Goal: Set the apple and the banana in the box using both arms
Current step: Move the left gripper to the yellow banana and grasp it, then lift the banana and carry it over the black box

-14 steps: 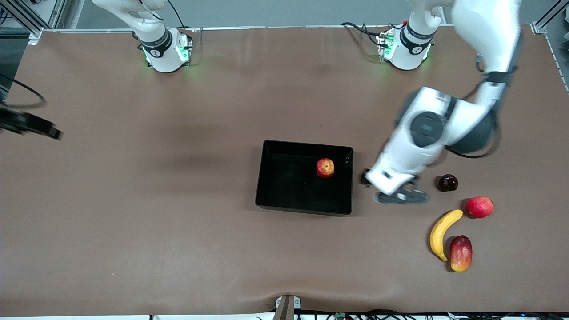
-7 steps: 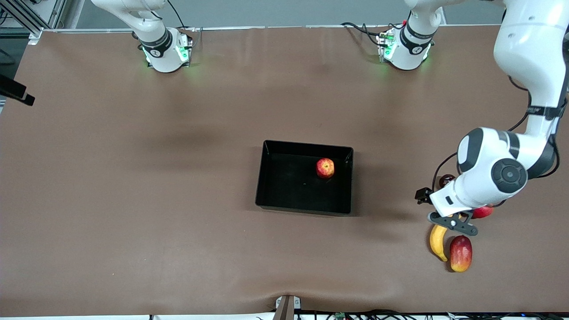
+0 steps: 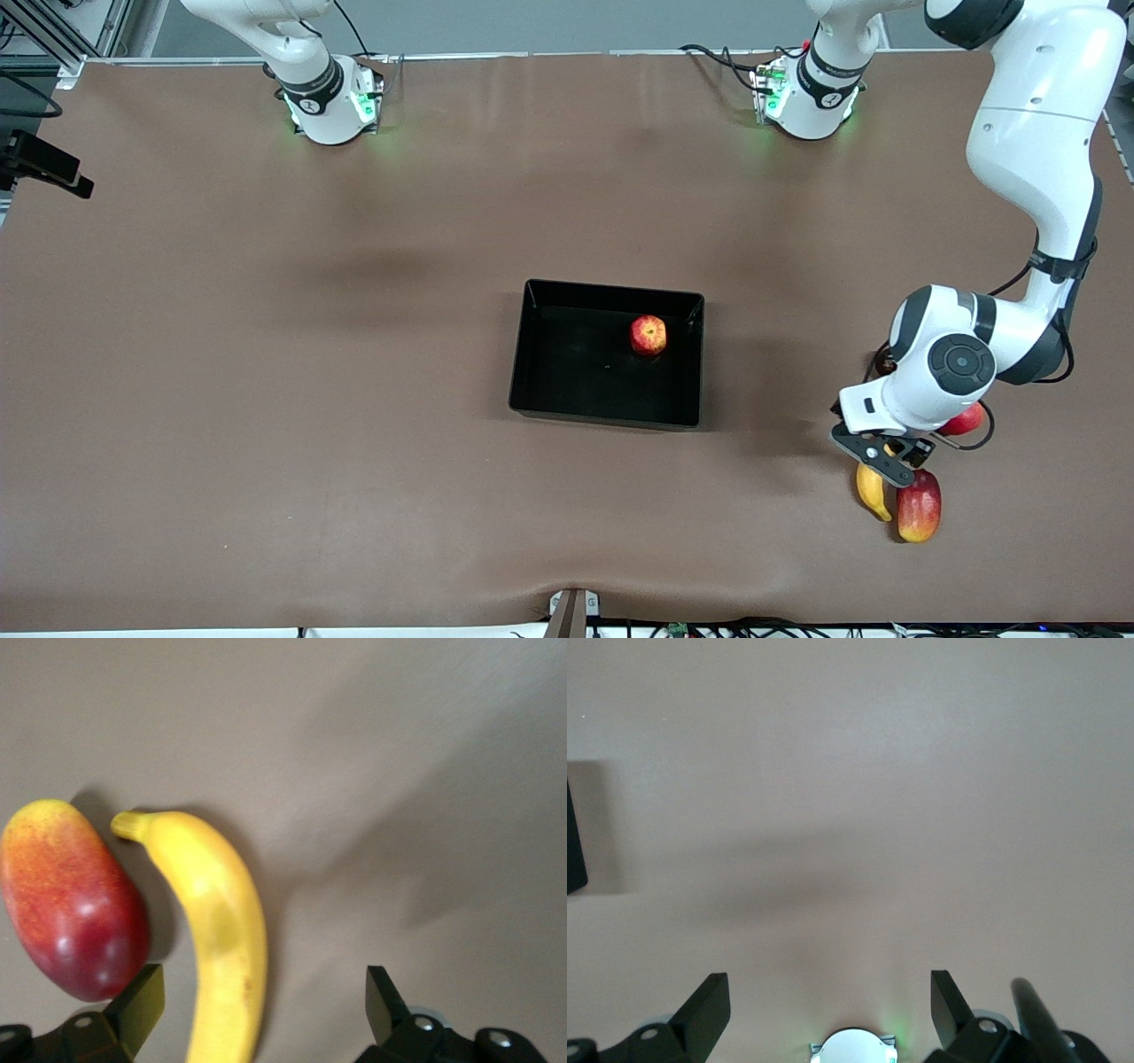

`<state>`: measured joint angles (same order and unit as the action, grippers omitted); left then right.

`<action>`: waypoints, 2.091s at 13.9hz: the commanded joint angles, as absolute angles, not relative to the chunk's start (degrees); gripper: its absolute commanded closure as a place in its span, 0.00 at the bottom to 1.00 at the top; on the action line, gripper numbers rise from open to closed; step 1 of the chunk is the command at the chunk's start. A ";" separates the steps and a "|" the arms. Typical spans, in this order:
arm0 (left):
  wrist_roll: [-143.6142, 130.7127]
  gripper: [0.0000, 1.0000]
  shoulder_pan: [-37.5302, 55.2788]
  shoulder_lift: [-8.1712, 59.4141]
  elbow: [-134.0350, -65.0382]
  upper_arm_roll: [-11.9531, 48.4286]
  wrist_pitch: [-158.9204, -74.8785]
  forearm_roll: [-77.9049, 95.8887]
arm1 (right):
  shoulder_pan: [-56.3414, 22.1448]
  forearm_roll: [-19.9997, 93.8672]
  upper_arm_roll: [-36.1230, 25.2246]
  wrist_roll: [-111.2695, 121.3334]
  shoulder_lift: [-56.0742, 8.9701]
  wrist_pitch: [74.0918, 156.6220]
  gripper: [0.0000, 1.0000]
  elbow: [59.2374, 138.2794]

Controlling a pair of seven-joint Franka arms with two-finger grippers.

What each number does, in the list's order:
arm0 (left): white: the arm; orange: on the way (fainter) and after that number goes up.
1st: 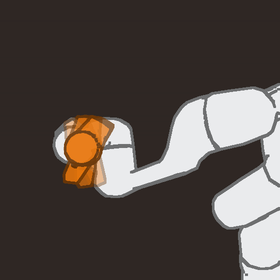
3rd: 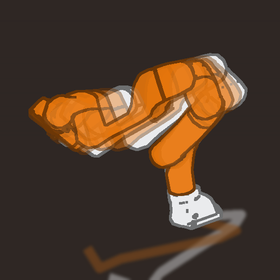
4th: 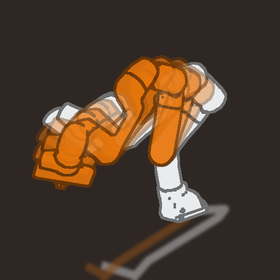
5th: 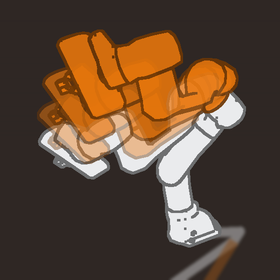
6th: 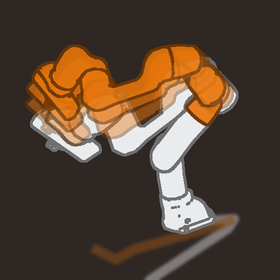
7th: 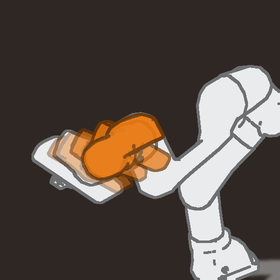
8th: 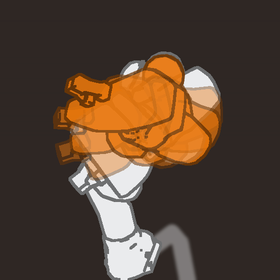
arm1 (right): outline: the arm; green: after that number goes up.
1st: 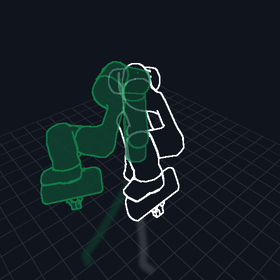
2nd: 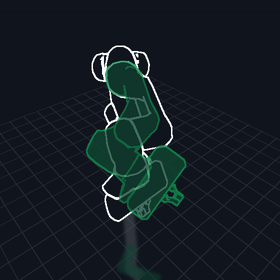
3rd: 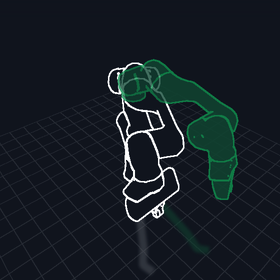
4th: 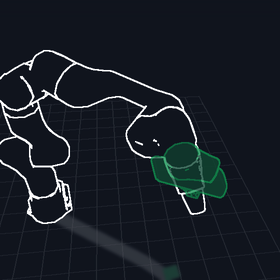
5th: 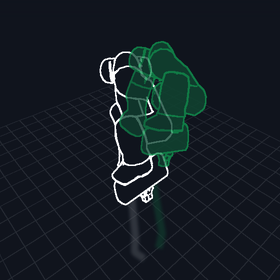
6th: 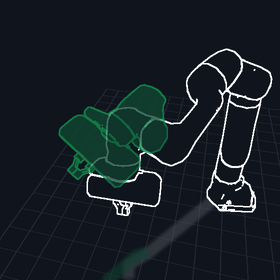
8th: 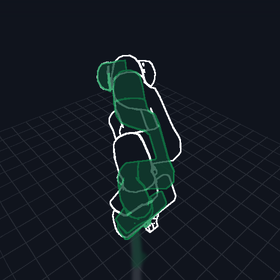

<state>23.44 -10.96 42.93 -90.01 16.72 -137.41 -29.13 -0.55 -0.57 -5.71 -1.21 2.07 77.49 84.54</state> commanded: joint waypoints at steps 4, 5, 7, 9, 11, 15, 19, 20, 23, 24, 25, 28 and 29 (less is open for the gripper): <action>27.07 0.20 -10.90 45.97 -88.68 13.71 -142.82 -29.71 | -1.94 -1.76 -6.06 -0.97 3.16 77.34 0.00 83.67; 26.81 0.38 -10.90 45.97 -88.77 13.71 -142.82 -29.53 | -1.85 -1.58 -6.15 -0.97 3.16 77.43 0.00 83.67; 26.54 1.00 -10.99 45.71 -89.47 13.71 -142.82 -29.35 | -2.02 -1.32 -6.07 -1.14 3.16 77.87 0.00 83.67; 26.72 1.00 -10.46 44.48 -89.56 13.88 -142.13 -29.44 | -2.11 -0.88 -6.06 -1.14 3.16 77.96 0.00 83.76; 26.89 1.00 -10.72 41.76 -89.39 15.11 -138.45 -29.27 | -1.85 1.05 -6.41 -0.97 3.16 78.05 0.00 83.76; 25.14 1.00 -10.37 35.35 -88.60 20.46 -128.87 -25.85 | -2.11 1.14 -6.50 -0.97 3.16 78.13 0.00 83.85; 14.28 1.00 -10.02 32.53 -87.80 28.37 -122.10 -22.94 | -2.20 1.14 -6.68 -0.79 3.16 78.57 0.00 83.85; 10.24 1.00 -9.85 32.17 -87.80 30.04 -121.04 -23.03 | -2.11 1.14 -6.68 -0.79 3.16 78.40 0.00 83.85; -2.50 1.00 -5.73 32.17 -87.45 33.48 -119.88 -23.11 | -1.76 1.05 -6.68 -0.79 3.16 78.31 0.00 84.11; -7.16 1.00 -2.75 32.60 -86.32 33.49 -119.88 -23.03 | -1.58 1.05 -6.68 -0.79 3.08 78.66 0.00 84.29; -11.38 1.00 0.84 32.96 -85.44 33.05 -119.19 -22.94 | -1.50 0.97 -6.68 -0.79 2.73 79.53 0.00 84.37; -24.40 1.00 8.15 36.99 -80.96 32.78 -118.04 -23.38 | -1.67 0.62 -6.68 -0.79 2.29 80.42 0.00 84.73; -26.96 1.00 10.17 38.31 -79.03 32.78 -118.04 -23.38 | -1.67 0.62 -6.68 -0.79 2.29 80.25 0.00 84.73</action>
